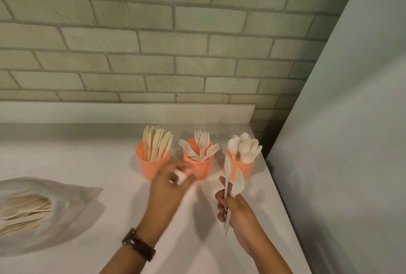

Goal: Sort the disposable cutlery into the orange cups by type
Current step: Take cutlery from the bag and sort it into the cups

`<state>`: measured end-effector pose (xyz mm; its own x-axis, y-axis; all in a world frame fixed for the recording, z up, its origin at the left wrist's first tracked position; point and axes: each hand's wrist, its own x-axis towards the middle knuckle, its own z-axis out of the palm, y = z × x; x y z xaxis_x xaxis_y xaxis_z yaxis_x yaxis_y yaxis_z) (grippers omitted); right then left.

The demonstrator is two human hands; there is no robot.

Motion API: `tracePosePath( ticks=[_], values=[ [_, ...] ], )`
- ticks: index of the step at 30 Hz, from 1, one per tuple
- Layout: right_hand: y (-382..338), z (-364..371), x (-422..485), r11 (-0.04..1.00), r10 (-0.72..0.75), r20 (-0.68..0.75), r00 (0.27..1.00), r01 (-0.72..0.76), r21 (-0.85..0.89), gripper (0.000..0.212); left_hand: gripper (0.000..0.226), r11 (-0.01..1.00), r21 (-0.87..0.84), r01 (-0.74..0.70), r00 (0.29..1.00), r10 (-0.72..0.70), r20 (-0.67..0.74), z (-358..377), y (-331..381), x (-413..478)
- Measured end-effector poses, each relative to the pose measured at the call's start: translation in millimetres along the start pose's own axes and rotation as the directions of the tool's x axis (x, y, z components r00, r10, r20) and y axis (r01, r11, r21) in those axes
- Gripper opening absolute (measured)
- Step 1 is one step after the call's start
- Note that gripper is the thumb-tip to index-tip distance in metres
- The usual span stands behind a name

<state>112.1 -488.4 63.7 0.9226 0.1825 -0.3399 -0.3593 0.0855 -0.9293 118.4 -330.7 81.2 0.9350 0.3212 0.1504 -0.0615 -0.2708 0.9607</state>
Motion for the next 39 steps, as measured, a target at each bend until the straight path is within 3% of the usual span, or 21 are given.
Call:
tracePosePath(
  ticks=[3, 6, 9, 11, 13, 15, 17, 21, 23, 27, 31, 35, 39],
  values=[
    [1.3, 7.4, 1.0, 0.986, -0.096, -0.019, 0.995, 0.092, -0.138, 0.030, 0.017, 0.997, -0.068, 0.034, 0.973, -0.018, 0.231, 30.4, 10.6, -32.7],
    [3.2, 12.3, 1.4, 0.964, -0.162, -0.024, 0.987, 0.153, -0.217, 0.020, 0.019, 0.997, -0.068, 0.046, 0.975, -0.029, 0.221, 45.3, 10.6, -40.0],
    [6.8, 2.3, -7.4, 0.956, -0.172, 0.107, 0.979, 0.192, -0.222, 0.014, 0.024, 0.995, -0.088, 0.046, 0.973, -0.025, 0.228, 49.5, 11.6, -39.1],
    [-1.0, -1.2, -6.8, 0.942, -0.141, 0.156, 0.978, 0.181, -0.282, 0.023, 0.020, 0.992, -0.110, 0.063, 0.973, -0.036, 0.230, 49.2, 13.9, -36.3],
    [-7.1, -7.6, -4.0, 0.972, -0.118, 0.135, 0.984, 0.142, -0.185, 0.052, 0.018, 0.985, -0.154, 0.079, 0.977, -0.045, 0.208, 45.7, 16.3, -27.1],
    [-6.8, -19.0, -2.1, 0.988, -0.101, 0.019, 0.995, 0.102, -0.117, 0.054, 0.012, 0.977, -0.204, 0.071, 0.985, -0.037, 0.166, 39.1, 20.4, -11.0],
    [-6.3, -29.1, 3.6, 0.998, -0.065, -0.143, 0.988, 0.063, -0.016, 0.031, 0.012, 0.974, -0.221, 0.053, 0.993, -0.028, 0.116, 30.8, 26.0, 9.6],
    [-10.2, -47.8, 5.9, 0.981, -0.110, -0.290, 0.951, 0.151, 0.121, 0.024, 0.018, 0.993, -0.120, -0.011, 1.000, 0.013, 0.015, 21.7, 36.8, 54.8],
    [-10.9, -55.1, 6.2, 0.980, -0.158, -0.301, 0.940, 0.186, 0.066, 0.017, 0.022, 0.999, -0.020, -0.032, 0.999, 0.032, -0.016, 24.4, 36.0, 73.3],
    [-15.3, -64.8, 10.1, 0.943, -0.317, -0.397, 0.862, 0.241, -0.228, 0.010, 0.020, 0.973, 0.229, -0.017, 1.000, 0.019, -0.005, 37.5, 14.0, 96.8],
    [-36.3, -62.5, 9.0, 0.872, -0.458, -0.368, 0.810, 0.329, -0.361, 0.022, 0.031, 0.814, 0.568, -0.122, 0.992, 0.091, 0.083, 44.3, -13.0, 98.7],
    [-54.5, -52.8, 31.7, 0.796, -0.557, -0.390, 0.733, 0.339, -0.501, 0.008, 0.046, 0.791, 0.589, -0.164, 0.983, 0.180, 0.032, 30.2, -17.0, 90.1],
    [-58.3, -38.9, 62.5, 0.711, -0.632, -0.379, 0.676, 0.313, -0.629, 0.020, 0.036, 0.866, 0.475, -0.156, 0.979, 0.198, -0.041, 4.2, -3.9, 66.4]
  ],
)
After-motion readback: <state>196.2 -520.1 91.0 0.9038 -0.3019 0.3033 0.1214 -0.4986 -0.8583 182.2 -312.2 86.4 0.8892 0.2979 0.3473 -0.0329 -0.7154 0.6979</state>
